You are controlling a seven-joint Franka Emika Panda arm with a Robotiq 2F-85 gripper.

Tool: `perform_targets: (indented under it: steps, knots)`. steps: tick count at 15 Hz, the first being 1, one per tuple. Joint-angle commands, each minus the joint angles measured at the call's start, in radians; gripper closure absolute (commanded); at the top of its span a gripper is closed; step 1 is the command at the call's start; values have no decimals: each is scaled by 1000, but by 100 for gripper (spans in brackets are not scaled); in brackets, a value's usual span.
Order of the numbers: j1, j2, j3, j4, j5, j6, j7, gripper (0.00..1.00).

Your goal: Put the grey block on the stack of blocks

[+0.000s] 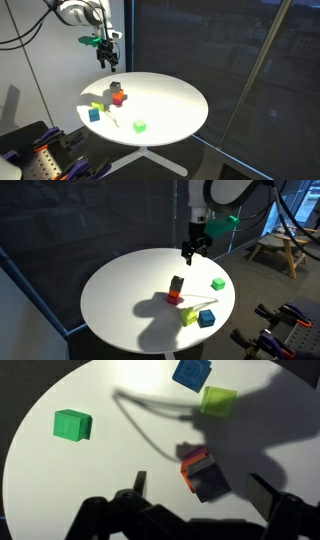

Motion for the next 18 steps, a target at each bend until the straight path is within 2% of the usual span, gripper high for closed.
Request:
perform_targets:
  steps: [1, 15, 16, 18]
  knots:
    - [-23, -70, -6, -51, 30, 21, 9, 0]
    - [-47, -106, -6, -14, 108, -62, -92, 0]
    - [-45, -91, -1, -24, 81, -26, -50, 0]
    - [-45, -89, -1, -25, 84, -28, -52, 0]
